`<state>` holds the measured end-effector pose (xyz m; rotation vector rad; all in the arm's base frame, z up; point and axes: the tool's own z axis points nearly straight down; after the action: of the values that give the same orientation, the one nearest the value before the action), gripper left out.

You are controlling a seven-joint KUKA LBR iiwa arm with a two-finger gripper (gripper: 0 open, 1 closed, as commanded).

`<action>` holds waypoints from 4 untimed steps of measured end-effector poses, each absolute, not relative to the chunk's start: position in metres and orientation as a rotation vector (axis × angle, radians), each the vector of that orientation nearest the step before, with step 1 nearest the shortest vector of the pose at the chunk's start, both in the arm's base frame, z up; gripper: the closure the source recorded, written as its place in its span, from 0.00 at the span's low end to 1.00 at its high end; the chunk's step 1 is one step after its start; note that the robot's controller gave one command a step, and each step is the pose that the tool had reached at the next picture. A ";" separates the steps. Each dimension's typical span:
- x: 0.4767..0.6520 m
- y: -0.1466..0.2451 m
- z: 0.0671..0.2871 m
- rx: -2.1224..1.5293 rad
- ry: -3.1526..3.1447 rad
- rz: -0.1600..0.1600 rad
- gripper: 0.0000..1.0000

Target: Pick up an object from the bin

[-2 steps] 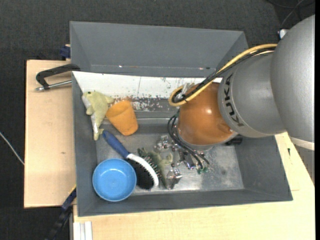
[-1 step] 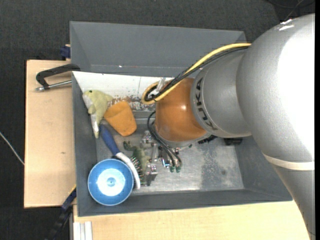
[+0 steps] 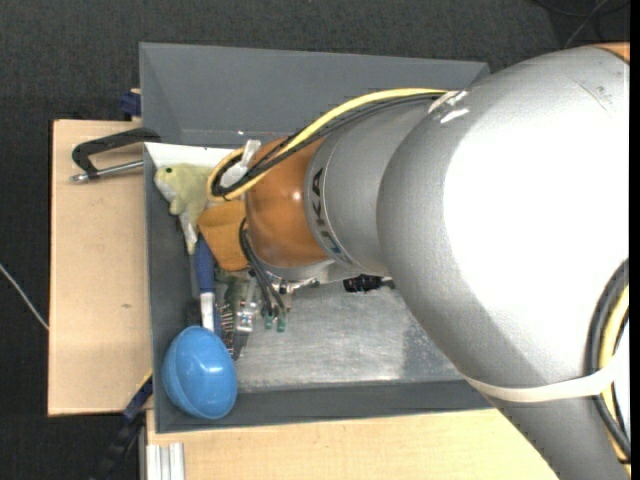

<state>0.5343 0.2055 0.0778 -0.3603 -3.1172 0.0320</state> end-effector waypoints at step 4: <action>0.521 0.227 0.247 -0.262 -3.134 -0.002 1.00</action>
Offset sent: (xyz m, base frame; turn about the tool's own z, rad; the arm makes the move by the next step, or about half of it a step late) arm 0.0000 0.0000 0.0000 0.0000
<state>0.5208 0.2268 0.2471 -0.2616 -3.1335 -0.0020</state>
